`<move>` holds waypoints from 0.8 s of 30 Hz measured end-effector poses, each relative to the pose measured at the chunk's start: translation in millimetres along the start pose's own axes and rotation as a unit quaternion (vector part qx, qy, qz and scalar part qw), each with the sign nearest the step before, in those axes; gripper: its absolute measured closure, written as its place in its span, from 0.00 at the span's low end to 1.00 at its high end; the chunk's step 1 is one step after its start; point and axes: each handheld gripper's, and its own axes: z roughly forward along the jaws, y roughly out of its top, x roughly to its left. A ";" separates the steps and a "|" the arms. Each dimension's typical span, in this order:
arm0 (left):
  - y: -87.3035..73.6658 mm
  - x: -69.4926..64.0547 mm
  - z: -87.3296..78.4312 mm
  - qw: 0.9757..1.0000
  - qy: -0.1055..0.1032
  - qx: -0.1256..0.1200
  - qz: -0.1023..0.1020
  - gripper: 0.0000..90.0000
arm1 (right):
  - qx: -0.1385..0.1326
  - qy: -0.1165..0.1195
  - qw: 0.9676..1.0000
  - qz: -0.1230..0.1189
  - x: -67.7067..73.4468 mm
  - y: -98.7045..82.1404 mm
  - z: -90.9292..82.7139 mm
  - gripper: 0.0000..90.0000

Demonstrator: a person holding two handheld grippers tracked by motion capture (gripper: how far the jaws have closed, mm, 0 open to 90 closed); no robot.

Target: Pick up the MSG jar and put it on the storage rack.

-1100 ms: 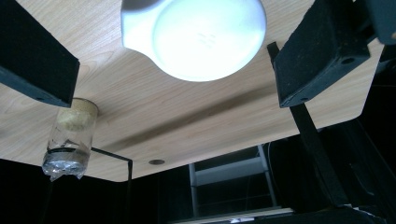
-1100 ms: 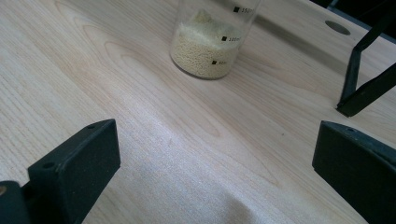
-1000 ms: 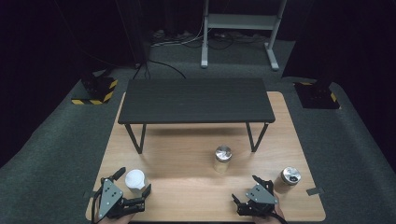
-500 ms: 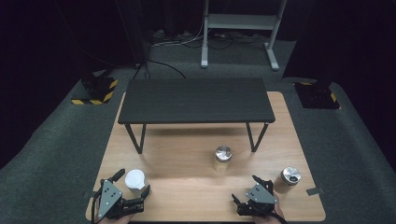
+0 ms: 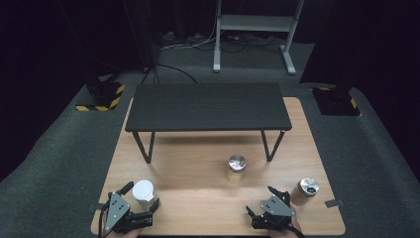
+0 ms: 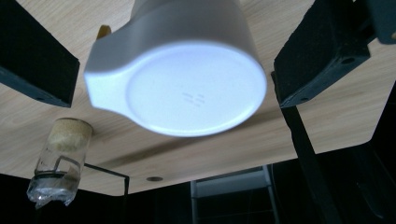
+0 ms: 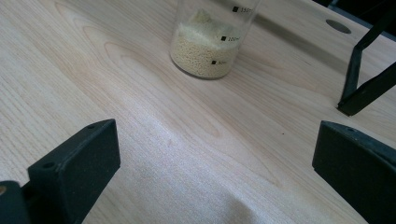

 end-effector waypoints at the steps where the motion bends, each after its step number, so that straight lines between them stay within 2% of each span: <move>1: -2.4 0.6 1.0 1.000 -0.003 0.001 -0.002 0.00 | 0.000 0.000 1.000 0.000 0.0 0.0 0.0 0.00; 6: -7.6 2.3 3.4 1.000 -0.002 0.005 -0.008 0.00 | 0.000 0.000 1.000 0.001 -0.1 0.0 0.1 0.00; 12: -12.3 4.1 4.1 1.000 -0.002 0.006 -0.002 0.00 | 0.000 0.000 1.000 0.002 -0.2 0.0 0.0 0.00; 24: -20.9 7.4 5.5 1.000 -0.007 0.007 -0.005 0.00 | -0.002 0.000 1.000 0.000 -0.4 -0.2 -0.3 0.00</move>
